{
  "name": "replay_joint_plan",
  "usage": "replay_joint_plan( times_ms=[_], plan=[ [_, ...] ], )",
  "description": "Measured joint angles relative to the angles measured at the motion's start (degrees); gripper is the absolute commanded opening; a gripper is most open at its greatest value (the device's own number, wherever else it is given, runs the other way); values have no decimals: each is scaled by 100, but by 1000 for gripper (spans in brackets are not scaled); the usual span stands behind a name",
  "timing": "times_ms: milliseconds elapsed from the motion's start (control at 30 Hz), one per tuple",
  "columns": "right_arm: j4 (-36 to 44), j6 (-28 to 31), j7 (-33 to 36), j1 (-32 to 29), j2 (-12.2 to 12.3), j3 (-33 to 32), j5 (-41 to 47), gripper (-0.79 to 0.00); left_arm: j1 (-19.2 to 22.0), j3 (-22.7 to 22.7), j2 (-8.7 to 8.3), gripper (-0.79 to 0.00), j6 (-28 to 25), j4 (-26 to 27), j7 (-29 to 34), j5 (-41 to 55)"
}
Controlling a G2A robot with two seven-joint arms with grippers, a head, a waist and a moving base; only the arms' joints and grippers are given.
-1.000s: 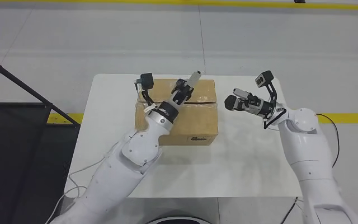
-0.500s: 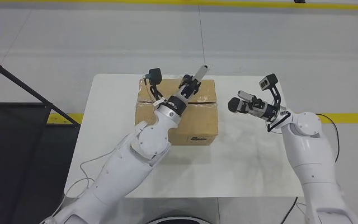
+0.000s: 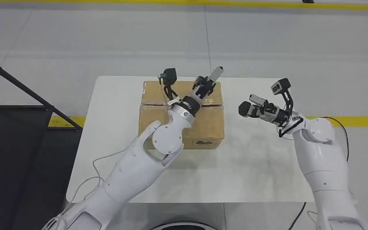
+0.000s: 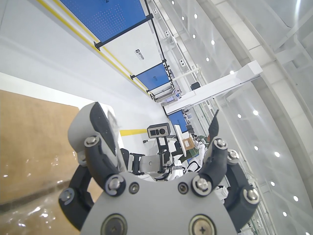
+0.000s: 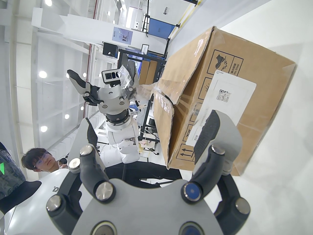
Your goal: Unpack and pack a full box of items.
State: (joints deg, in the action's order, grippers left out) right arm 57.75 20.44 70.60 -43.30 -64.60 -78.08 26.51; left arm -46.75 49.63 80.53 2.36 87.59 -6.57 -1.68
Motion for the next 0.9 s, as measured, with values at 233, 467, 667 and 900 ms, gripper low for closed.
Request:
replay_joint_plan(
  times_ms=[233,467,667,900],
  plan=[
    [-83,40,24,-2,27,0,55,0,114,-127,147,0,-77,-293,-100,-56],
    [-160,78,47,7,49,7,111,0,220,-216,284,0,-133,-554,-141,-93],
    [-196,135,21,24,60,32,144,0,210,-142,357,0,-164,-538,-71,-42],
    [-12,410,-16,92,43,92,297,0,-64,342,306,0,-182,237,32,-124]
  ],
)
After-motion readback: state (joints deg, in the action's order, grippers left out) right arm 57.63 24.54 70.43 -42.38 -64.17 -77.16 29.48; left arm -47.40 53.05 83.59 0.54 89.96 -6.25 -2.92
